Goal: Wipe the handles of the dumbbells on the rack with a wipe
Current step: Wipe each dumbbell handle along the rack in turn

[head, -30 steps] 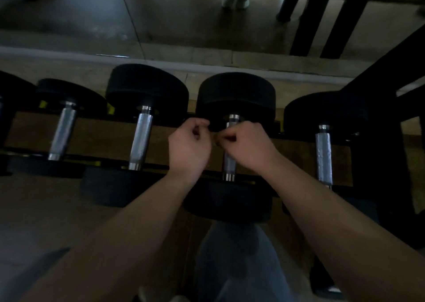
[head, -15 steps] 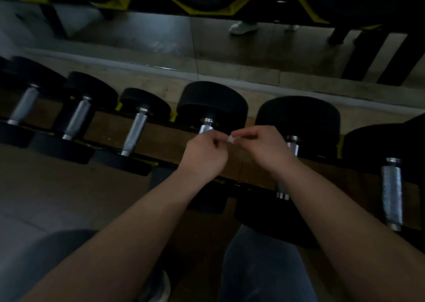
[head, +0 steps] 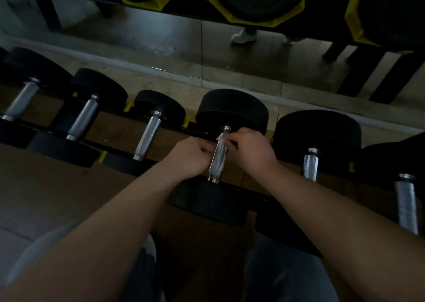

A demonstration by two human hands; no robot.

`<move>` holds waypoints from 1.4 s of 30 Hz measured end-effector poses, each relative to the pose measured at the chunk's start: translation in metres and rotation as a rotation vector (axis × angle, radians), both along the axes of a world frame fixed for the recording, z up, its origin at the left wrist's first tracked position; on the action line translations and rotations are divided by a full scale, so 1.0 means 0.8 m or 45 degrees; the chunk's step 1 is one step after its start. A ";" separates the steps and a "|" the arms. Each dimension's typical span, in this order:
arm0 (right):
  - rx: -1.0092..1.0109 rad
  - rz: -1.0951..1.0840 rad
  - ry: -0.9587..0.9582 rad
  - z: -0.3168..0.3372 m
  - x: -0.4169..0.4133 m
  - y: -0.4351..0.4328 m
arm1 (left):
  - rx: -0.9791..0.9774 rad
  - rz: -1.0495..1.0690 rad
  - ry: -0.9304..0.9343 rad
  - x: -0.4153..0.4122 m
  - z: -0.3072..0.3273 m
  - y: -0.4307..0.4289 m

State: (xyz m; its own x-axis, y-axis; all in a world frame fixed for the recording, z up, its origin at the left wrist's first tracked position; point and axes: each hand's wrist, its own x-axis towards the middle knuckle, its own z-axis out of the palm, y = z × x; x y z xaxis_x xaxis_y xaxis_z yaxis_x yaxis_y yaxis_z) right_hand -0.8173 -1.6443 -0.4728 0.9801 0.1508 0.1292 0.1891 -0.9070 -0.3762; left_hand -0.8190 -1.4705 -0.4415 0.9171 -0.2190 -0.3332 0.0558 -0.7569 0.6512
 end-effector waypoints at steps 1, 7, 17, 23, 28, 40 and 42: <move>-0.098 0.079 0.006 0.000 -0.005 0.001 | 0.050 -0.058 -0.003 0.005 0.001 0.001; -0.406 0.419 0.030 0.007 -0.025 0.011 | 0.206 -0.123 -0.004 0.020 -0.004 0.011; -0.400 0.448 0.081 -0.009 -0.023 -0.003 | 0.084 -0.191 -0.093 0.004 -0.016 0.002; 0.025 -0.138 0.008 -0.015 0.005 0.002 | 0.182 -0.161 -0.077 0.006 -0.020 -0.008; 0.383 -0.326 0.541 -0.013 -0.010 0.004 | 0.122 -0.137 -0.037 0.010 -0.017 -0.008; 1.238 -0.609 0.876 -0.012 0.015 0.003 | 0.050 0.063 -0.023 0.002 -0.024 -0.016; 1.015 -0.453 1.185 -0.013 -0.001 0.005 | 0.054 0.074 -0.024 0.002 -0.023 -0.017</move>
State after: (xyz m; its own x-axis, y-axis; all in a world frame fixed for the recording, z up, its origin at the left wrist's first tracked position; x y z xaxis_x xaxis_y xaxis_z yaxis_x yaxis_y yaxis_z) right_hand -0.8179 -1.6406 -0.4832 0.7193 0.0604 -0.6920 -0.6439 -0.3159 -0.6969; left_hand -0.8174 -1.4838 -0.4600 0.9341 -0.1510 -0.3235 0.0887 -0.7796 0.6200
